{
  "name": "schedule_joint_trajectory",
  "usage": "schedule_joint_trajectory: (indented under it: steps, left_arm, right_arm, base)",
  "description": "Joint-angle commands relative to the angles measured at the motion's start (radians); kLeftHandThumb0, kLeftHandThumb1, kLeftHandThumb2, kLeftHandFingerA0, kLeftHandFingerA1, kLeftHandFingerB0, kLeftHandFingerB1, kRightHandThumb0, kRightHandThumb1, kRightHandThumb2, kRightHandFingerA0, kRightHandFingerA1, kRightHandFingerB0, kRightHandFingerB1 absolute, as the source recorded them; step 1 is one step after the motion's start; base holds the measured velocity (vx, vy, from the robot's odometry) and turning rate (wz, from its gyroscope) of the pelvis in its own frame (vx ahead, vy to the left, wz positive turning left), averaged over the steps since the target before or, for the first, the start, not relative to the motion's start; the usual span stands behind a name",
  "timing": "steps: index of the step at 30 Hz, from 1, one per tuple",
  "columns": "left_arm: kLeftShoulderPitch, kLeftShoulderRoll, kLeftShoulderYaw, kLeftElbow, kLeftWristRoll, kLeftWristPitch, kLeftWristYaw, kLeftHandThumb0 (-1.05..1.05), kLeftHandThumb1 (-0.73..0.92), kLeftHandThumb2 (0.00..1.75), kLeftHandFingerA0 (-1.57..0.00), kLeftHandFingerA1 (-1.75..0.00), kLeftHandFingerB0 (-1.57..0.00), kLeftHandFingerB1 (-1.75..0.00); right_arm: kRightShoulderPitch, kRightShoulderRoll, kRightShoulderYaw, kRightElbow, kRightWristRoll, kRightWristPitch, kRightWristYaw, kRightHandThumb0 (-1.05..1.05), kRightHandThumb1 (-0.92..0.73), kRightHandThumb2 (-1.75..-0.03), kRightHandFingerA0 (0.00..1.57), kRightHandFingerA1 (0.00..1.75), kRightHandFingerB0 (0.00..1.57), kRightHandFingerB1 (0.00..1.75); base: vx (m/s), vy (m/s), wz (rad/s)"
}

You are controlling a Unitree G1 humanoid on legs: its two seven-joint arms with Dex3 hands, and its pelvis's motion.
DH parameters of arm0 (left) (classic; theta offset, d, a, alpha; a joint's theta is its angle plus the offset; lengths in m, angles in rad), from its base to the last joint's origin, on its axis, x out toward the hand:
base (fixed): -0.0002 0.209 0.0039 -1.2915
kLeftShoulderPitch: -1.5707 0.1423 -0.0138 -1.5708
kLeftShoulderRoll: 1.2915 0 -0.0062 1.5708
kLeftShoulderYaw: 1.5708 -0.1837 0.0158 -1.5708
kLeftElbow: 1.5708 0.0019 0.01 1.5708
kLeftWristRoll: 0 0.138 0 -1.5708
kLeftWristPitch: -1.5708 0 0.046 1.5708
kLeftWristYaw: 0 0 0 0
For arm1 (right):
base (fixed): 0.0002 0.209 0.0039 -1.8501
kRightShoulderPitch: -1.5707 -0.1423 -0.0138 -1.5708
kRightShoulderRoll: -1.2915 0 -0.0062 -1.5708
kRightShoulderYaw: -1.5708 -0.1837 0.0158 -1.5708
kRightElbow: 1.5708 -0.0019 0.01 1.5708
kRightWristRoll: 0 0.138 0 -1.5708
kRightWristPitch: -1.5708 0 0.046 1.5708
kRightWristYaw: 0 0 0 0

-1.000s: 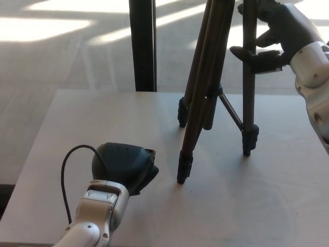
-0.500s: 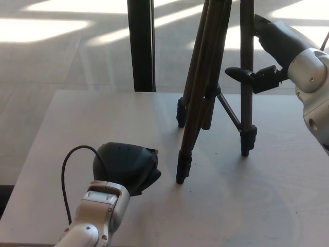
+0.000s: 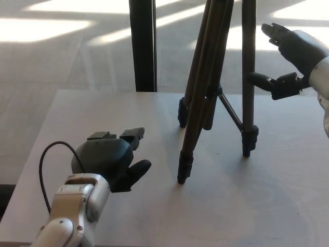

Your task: Use both hands of the robot to pick up the tripod lying in the middle of the desk and make it stand upright on the desk

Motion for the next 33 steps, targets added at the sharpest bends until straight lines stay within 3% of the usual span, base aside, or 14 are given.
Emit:
schedule_joint_trajectory:
  steps: [1, 3, 7, 9, 16, 17, 18, 19, 20, 28, 30, 31, 32, 33]
  left_arm:
    - [0.14, 0.105, 0.344, -0.186, -0.513, 0.044, -0.397, -1.0, 0.59, 1.02, 0.0, -0.16, 0.0, 0.0]
    - [0.225, 0.16, 0.447, -0.25, -0.572, 0.022, -0.436, -1.0, 0.62, 1.02, 0.0, -0.18, 0.0, 0.0]
    - [0.379, 0.191, 0.654, -0.272, -0.657, -0.004, -0.442, -0.82, 0.52, 0.99, 0.0, -0.26, 0.0, -0.18]
    - [0.467, 0.204, 0.797, -0.198, -0.712, -0.067, -0.429, -0.89, 0.58, 0.99, -0.03, -0.32, -0.01, -0.24]
    - [0.583, 0.174, 1.082, -0.067, -0.841, -0.012, -0.436, -0.85, 0.55, 0.96, -0.01, -0.49, -0.09, -0.53]
    - [0.6, 0.168, 1.116, -0.051, -0.859, -0.023, -0.429, -0.41, 0.36, 0.99, -0.05, -0.58, 0.0, -0.52]
    - [0.622, 0.157, 1.155, -0.046, -0.879, -0.038, -0.419, -0.85, 0.56, 0.95, -0.02, -0.61, -0.11, -0.59]
    - [0.649, 0.147, 1.206, -0.036, -0.901, -0.058, -0.402, -0.87, 0.55, 0.96, -0.02, -0.63, -0.13, -0.61]
    - [0.659, 0.144, 1.252, -0.012, -0.923, -0.051, -0.398, -0.85, 0.55, 0.95, -0.02, -0.62, -0.14, -0.6]
    - [0.631, 0.121, 1.553, 0.226, -1.094, -0.018, -0.262, -0.83, 0.75, 0.62, -0.08, -0.84, -0.08, -0.73]
    - [0.635, 0.114, 1.582, 0.248, -1.108, -0.007, -0.246, -0.83, 0.74, 0.62, -0.08, -0.86, -0.06, -0.75]
    - [0.632, 0.117, 1.593, 0.269, -1.109, -0.001, -0.238, -0.84, 0.73, 0.62, -0.08, -0.88, -0.05, -0.76]
    - [0.632, 0.121, 1.606, 0.299, -1.113, -0.009, -0.23, -0.84, 0.73, 0.61, -0.05, -0.93, -0.03, -0.8]
    - [0.634, 0.123, 1.612, 0.315, -1.112, -0.017, -0.224, -0.84, 0.73, 0.61, -0.05, -0.92, -0.03, -0.79]
  right_arm:
    - [0.367, -0.158, -0.428, -0.172, 0.264, -0.13, 0.149, -0.86, -0.67, -0.61, 0.0, 0.0, 0.0, 0.0]
    - [0.521, -0.182, -0.621, -0.283, 0.318, -0.057, 0.219, -0.89, -0.67, -0.73, 0.0, 0.0, 0.0, 0.0]
    - [0.805, -0.192, -0.936, -0.246, 0.438, -0.317, 0.345, -0.9, -0.72, -0.62, 0.0, 0.0, 0.0, 0.0]
    - [0.884, -0.188, -1.108, -0.307, 0.405, -0.053, 0.386, -0.93, -0.55, -0.83, 0.0, 0.0, 0.0, 0.0]
    - [0.922, -0.177, -1.393, -0.201, 0.307, 0.212, 0.192, -0.99, -0.58, -0.87, 0.0, 0.0, 0.0, 0.01]
    - [0.902, -0.171, -1.449, -0.183, 0.302, 0.237, 0.147, -1.02, -0.61, -1.01, 0.0, 0.2, 0.0, 0.0]
    - [0.897, -0.164, -1.506, -0.154, 0.307, 0.216, 0.092, -1.01, -0.64, -1.03, 0.0, 0.2, 0.0, 0.0]
    - [0.902, -0.16, -1.572, -0.123, 0.303, 0.181, 0.019, -0.94, -0.8, -0.65, 0.0, 0.0, 0.0, 0.11]
    - [0.908, -0.167, -1.618, -0.099, 0.289, 0.167, -0.033, -1.01, -0.68, -1.06, 0.0, 0.19, 0.0, 0.0]
    - [0.926, -0.133, -1.804, 0.052, 0.365, -0.069, -0.34, -0.74, -0.71, -0.8, 0.0, 0.0, 0.0, 0.02]
    - [0.963, -0.114, -1.786, 0.069, 0.366, -0.089, -0.339, -0.9, -0.74, -1.02, 0.0, 0.28, 0.0, 0.11]
    - [0.952, -0.092, -1.786, 0.065, 0.369, -0.098, -0.371, -0.7, -0.88, -0.66, 0.0, 0.0, 0.0, 0.04]
    - [0.93, -0.074, -1.783, 0.065, 0.36, -0.089, -0.419, -0.68, -0.69, -0.79, 0.0, 0.03, 0.0, 0.07]
    - [0.924, -0.074, -1.775, 0.069, 0.342, -0.048, -0.426, -0.77, -0.87, -0.68, 0.0, 0.0, 0.0, 0.09]
  base:
    - [0.0, 0.0, 0.0]
    - [0.0, 0.0, 0.0]
    - [0.0, 0.0, 0.0]
    - [0.0, 0.0, 0.0]
    - [0.0, 0.0, 0.0]
    - [0.0, 0.0, 0.0]
    - [0.0, 0.0, 0.0]
    - [0.0, 0.0, 0.0]
    - [0.0, 0.0, 0.0]
    - [0.0, 0.0, 0.0]
    - [0.0, 0.0, 0.0]
    - [0.0, 0.0, 0.0]
    - [0.0, 0.0, 0.0]
    - [0.0, 0.0, 0.0]
